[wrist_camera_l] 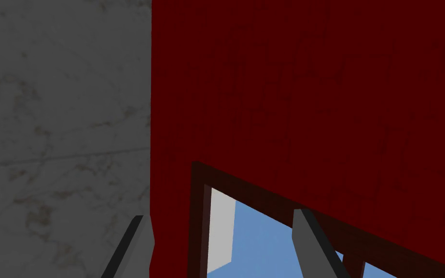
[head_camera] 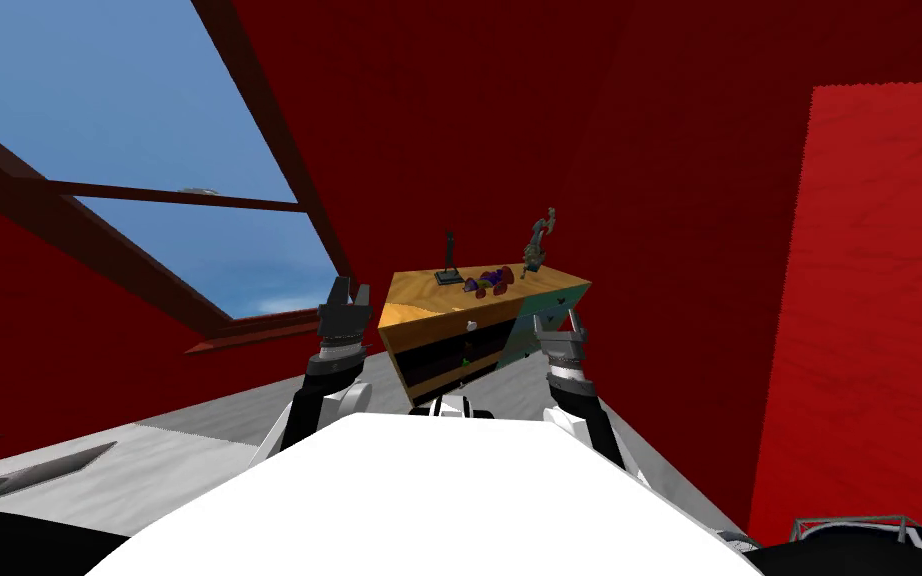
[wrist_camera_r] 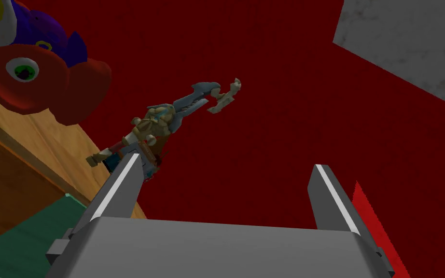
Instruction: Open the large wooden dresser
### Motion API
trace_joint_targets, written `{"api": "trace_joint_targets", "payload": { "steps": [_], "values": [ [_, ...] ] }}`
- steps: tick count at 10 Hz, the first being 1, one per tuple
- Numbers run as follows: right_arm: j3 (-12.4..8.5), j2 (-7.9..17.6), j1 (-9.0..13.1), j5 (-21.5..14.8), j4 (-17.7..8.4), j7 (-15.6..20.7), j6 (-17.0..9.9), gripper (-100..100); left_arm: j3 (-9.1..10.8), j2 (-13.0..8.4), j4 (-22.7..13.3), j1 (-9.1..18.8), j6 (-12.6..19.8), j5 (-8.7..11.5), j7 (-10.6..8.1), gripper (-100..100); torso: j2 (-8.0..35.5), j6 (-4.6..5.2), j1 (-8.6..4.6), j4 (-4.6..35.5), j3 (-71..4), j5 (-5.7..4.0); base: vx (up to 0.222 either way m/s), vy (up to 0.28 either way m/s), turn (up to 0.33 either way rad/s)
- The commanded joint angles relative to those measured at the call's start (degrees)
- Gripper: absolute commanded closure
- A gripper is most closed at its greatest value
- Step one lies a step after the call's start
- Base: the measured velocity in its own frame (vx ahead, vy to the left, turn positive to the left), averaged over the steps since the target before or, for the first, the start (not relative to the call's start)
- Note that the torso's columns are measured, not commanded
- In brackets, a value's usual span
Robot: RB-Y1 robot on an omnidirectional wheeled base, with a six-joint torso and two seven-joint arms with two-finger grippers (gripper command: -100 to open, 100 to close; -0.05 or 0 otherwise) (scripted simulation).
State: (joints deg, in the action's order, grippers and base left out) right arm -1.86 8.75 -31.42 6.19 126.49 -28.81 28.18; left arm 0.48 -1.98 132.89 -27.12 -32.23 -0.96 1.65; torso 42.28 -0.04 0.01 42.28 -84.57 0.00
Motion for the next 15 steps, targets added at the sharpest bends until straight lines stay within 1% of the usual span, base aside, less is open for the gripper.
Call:
{"api": "trace_joint_targets", "payload": {
  "steps": [1, 3, 4, 5, 6, 7, 8, 9, 10, 11, 12, 13, 15],
  "values": [
    [0.47, 0.34, -0.63, 2.41, -1.18, -4.55, 1.4, -100, 0.0, 0.0, 0.0, -0.01, 0.0, 0.0, 0.0, 0, 0.0, 0.06, -0.01, 0.0, 0.0, 0.01, -0.017, 0.024, 0.266],
    [0.47, 0.34, -0.63, 2.41, -1.18, -7.08, 1.4, -100, 0.0, 0.0, 0.0, -0.01, 0.0, 0.0, 0.0, 0, 0.0, 0.06, -0.01, 0.0, 0.0, 0.01, -0.009, 0.013, 0.063],
    [0.79, 0.56, -1.13, 4.14, -1.99, -9.12, 2.35, -100, 0.01, 0.0, 0.0, -0.01, 0.0, 0.0, 0.0, 0, -0.01, 0.06, -0.07, 0.0, -0.01, -0.01, -0.015, 0.018, 0.231],
    [0.79, 0.56, -1.13, 4.14, -1.99, -10.68, 2.35, -100, 0.0, 0.0, 0.0, 0.0, 0.0, 0.0, 0.0, 0, 0.01, 0.0, -0.01, 0.0, 0.01, 0.0, -0.014, 0.015, 0.188],
    [0.79, 0.56, -1.13, 4.14, -1.99, -11.27, 2.35, -100, 0.0, 0.0, 0.0, -0.01, 0.0, 0.0, 0.0, 0, 0.01, 0.05, -0.01, 0.01, 0.01, 0.01, -0.006, 0.007, -0.009],
    [1.12, 0.74, -1.65, 5.91, -2.81, -13.49, 3.33, -100, 0.01, 0.0, 0.0, -0.01, 0.0, 0.0, 0.0, 0, -0.01, 0.07, -0.05, 0.0, 0.0, 0.0, -0.013, 0.022, 0.225],
    [1.12, 0.74, -1.65, 5.91, -2.81, -14.9, 3.33, -100, 0.0, 0.0, 0.0, 0.0, 0.0, 0.0, 0.0, 0, 0.01, 0.0, 0.02, 0.0, 0.01, 0.01, -0.011, 0.019, 0.163],
    [1.12, 0.74, -1.65, 5.91, -2.81, -15.57, 3.33, -100, 0.01, 0.0, 0.0, -0.01, 0.0, 0.0, 0.0, 0, 0.0, 0.05, 0.0, 0.0, 0.0, 0.01, -0.004, 0.007, 0.003],
    [1.45, 0.9, -2.17, 7.72, -3.67, -17.75, 4.34, -100, 0.01, 0.0, 0.0, -0.01, 0.0, 0.0, 0.0, 0, -0.01, 0.06, -0.05, 0.0, -0.01, -0.01, -0.009, 0.019, 0.197],
    [1.45, 0.9, -2.17, 7.72, -3.67, -19.25, 4.34, -100, 0.0, 0.0, 0.0, -0.01, 0.0, 0.0, 0.0, 0, 0.0, 0.01, 0.0, 0.0, 0.0, 0.0, -0.009, 0.017, 0.188],
    [1.45, 0.9, -2.17, 7.72, -3.67, -19.98, 4.34, -100, 0.01, 0.0, 0.0, -0.01, 0.0, 0.0, 0.0, 0, 0.01, 0.04, 0.0, 0.0, 0.0, 0.01, -0.007, 0.007, 0.028],
    [1.79, 1.01, -2.69, 9.56, -4.57, -22.12, 5.36, -100, 0.01, 0.0, 0.0, -0.01, 0.0, 0.0, 0.0, 0, 0.0, 0.06, -0.04, 0.0, 0.0, 0.0, -0.011, 0.021, 0.29],
    [1.79, 1.01, -2.69, 9.56, -4.57, -24.46, 5.36, -100, 0.01, 0.0, 0.0, -0.01, 0.0, 0.0, 0.0, 0, 0.01, 0.07, -0.01, 0.01, 0.01, 0.01, -0.009, 0.014, 0.058]
  ]
}}
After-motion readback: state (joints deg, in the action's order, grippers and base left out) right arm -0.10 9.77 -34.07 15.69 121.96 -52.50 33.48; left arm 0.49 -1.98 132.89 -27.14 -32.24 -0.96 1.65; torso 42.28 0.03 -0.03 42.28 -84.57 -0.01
